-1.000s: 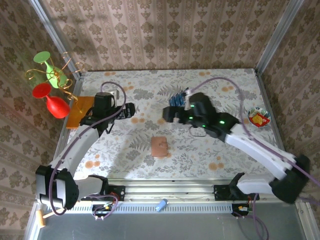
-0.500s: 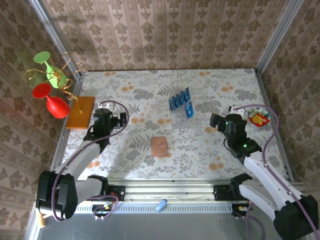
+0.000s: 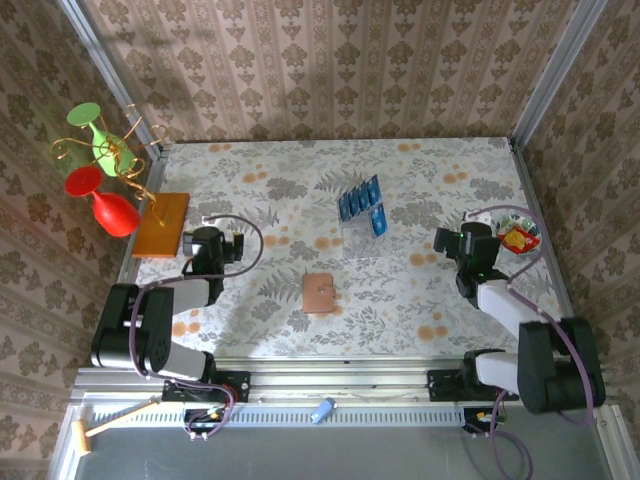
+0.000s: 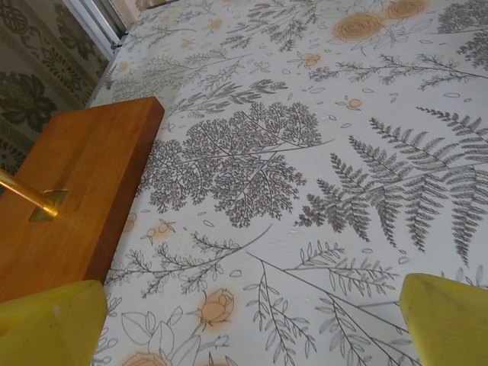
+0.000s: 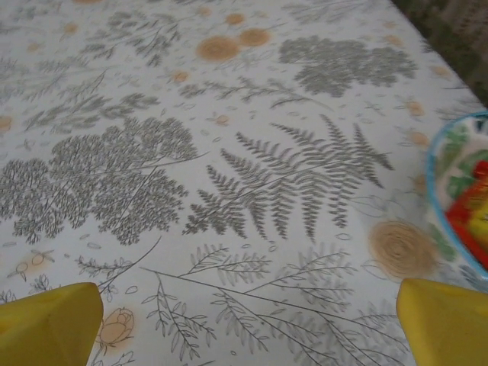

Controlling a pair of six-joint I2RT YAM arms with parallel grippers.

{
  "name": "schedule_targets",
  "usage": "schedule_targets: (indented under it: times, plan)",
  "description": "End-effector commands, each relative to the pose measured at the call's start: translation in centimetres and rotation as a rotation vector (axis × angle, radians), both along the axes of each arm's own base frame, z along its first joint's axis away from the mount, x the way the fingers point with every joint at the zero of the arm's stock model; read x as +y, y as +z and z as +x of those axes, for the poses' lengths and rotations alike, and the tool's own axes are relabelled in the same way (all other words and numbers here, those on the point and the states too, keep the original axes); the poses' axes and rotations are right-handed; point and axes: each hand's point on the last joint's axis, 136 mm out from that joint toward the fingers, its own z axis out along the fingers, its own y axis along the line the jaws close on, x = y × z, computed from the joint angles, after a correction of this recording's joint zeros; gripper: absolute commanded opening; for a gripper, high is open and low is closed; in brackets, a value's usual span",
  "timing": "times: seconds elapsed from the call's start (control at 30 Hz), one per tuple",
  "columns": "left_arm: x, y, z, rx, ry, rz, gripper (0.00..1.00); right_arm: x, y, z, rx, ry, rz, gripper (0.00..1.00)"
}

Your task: Put the credit cards into the card holder

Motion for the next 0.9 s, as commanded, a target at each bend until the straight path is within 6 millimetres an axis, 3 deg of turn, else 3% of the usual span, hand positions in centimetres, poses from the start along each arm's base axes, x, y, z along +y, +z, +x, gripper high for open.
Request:
schedule_targets:
  times: [0.0,0.1,0.2,0.23,0.37,0.43,0.5,0.6,0.87]
  plan:
    - [0.9,2.4,1.4,-0.15,0.005,-0.041,1.0,1.2,2.9,2.7,-0.166,0.115,-0.025,1.0]
    - [1.2,1.7,1.0,-0.167,-0.022,-0.106,1.0,1.9,2.9,3.4,-0.222,0.158,0.063,1.0]
    - [0.1,1.3,1.0,-0.158,-0.084,-0.096,1.0,2.1,0.7,2.9,-0.291,0.169,0.05,1.0]
    - [-0.1,1.3,1.1,-0.156,-0.099,-0.092,1.0,2.1,1.3,3.0,-0.335,0.169,0.048,1.0]
    - [0.6,0.9,1.9,-0.114,-0.072,-0.123,1.0,4.6,0.2,4.2,-0.216,0.323,0.07,1.0]
    - [1.0,0.9,2.0,-0.112,-0.072,-0.146,1.0,4.6,0.2,4.6,-0.192,0.327,0.08,1.0]
    - [1.0,0.9,1.9,-0.112,-0.071,-0.143,1.0,3.3,0.0,4.5,-0.181,0.238,0.067,1.0]
    - [0.8,1.0,1.9,-0.118,-0.076,-0.135,1.0,3.3,0.3,4.3,-0.191,0.184,-0.007,1.0]
    - [0.8,1.0,1.9,-0.115,-0.078,-0.138,1.0,3.3,-0.2,4.7,-0.166,0.208,0.023,1.0]
